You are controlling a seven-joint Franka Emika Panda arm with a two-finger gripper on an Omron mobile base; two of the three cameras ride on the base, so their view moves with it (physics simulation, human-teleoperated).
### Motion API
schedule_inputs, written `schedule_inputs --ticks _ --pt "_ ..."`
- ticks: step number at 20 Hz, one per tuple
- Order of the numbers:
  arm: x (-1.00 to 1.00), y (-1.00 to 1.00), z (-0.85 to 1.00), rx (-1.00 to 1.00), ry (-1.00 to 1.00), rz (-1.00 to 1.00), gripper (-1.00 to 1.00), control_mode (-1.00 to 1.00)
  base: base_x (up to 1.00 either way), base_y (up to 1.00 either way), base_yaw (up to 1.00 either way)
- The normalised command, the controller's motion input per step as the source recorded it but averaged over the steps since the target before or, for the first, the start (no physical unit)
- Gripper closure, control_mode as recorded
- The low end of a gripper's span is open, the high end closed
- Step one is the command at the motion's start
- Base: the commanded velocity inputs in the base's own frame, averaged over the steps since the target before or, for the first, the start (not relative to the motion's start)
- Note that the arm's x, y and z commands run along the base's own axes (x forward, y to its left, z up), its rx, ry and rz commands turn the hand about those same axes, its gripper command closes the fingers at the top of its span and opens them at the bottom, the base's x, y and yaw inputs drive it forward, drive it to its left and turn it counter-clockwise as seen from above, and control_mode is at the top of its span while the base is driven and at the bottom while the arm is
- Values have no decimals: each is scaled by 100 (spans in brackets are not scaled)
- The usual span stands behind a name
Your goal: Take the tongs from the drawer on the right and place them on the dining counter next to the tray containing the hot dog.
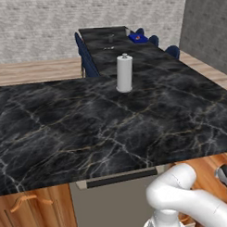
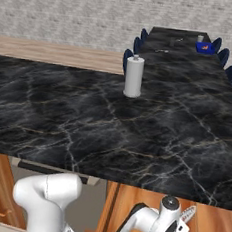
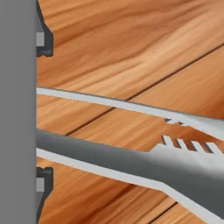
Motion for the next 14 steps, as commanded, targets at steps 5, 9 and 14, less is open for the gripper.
schedule_inputs --ticks 5,9,14 --pt "1 -10 -17 0 0 1 -100 -100 0 0 0" --pt "1 -1 -36 0 0 0 -100 -100 0 0 0" --pt "0 33 -78 0 0 3 100 -100 0 0 0"
